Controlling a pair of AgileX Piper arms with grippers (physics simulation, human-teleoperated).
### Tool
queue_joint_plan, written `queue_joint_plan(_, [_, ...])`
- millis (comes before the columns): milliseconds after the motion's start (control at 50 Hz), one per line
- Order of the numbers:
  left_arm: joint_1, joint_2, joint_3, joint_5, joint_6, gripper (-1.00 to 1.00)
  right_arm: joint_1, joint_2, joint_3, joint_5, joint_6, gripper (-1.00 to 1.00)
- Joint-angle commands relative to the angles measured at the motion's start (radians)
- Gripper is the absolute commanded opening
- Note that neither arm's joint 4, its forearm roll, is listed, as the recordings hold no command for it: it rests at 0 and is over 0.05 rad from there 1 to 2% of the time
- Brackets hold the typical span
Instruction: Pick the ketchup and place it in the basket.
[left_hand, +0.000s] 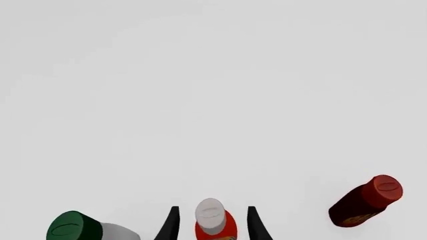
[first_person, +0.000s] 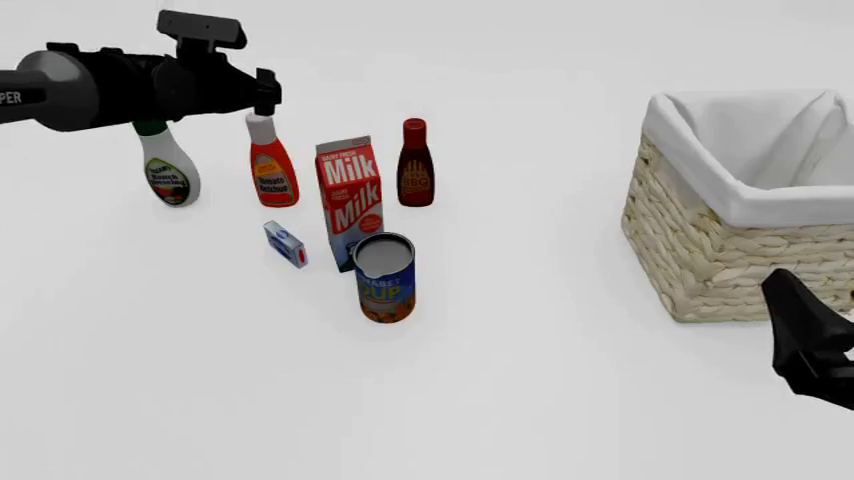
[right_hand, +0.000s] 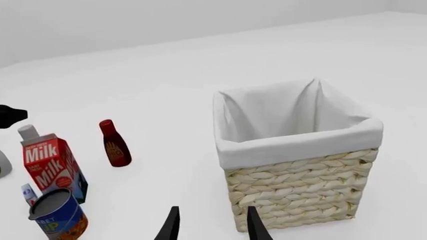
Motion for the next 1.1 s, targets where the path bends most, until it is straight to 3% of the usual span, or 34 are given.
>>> queue_joint_plan(20, [0.004,0.019,-0.006,-0.009,-0.008,1.00,0.001,0.027,0.000,-0.020,-0.003,1.00])
queue_joint_plan(1100, [0.008,0.116,-0.029,-0.048,-0.029,1.00,0.008,0.137,0.000,-0.102,-0.005,1.00])
